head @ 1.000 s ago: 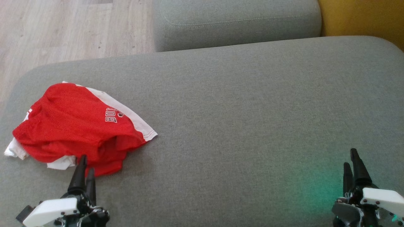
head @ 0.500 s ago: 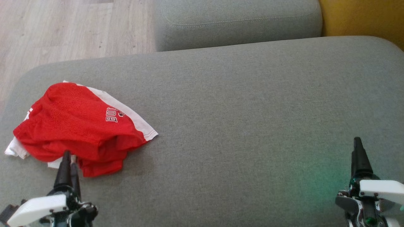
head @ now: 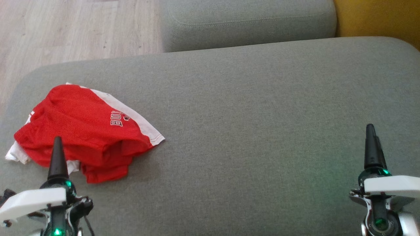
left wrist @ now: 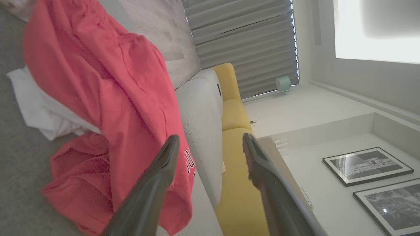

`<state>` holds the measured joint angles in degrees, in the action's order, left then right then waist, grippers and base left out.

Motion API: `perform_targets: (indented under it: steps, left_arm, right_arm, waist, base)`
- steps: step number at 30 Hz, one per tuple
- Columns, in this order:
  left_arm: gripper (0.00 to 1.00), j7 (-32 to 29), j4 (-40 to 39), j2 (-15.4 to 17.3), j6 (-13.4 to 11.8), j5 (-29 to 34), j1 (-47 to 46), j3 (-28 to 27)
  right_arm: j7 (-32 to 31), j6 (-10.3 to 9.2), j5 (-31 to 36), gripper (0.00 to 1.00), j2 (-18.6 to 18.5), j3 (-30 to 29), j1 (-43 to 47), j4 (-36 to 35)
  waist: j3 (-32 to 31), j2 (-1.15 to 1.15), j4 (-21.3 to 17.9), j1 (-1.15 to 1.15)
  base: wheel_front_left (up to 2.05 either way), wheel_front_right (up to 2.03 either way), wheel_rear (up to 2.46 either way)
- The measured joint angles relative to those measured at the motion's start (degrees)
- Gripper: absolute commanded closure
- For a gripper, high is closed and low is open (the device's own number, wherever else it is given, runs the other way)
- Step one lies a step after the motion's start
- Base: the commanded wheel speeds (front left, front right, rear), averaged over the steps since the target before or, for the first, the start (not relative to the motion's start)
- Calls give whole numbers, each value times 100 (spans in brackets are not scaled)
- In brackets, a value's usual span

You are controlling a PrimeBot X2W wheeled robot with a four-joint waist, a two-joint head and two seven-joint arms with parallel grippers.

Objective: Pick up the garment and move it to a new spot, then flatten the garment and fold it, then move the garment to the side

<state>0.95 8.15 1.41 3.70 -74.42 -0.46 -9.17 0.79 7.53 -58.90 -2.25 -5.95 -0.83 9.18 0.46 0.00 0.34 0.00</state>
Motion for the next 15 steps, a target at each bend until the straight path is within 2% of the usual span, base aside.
perform_targets:
  steps: [10,11,15]
  left_arm:
    - [0,145,-497,4,-220,1094,17,425]
    - [0,222,-646,9,-296,1590,18,631]
    - [0,272,-731,11,-379,2135,27,840]
  right_arm:
    - [132,0,967,0,-1,218,0,-164]
    - [187,0,1408,0,-3,309,0,-199]
    - [277,0,1791,0,-3,390,1,-201]
  waist:
    - [28,0,1,0]
    - [34,0,9,0]
    - [34,0,17,0]
  base:
    - [0,0,0]
    - [0,0,0]
    - [0,0,0]
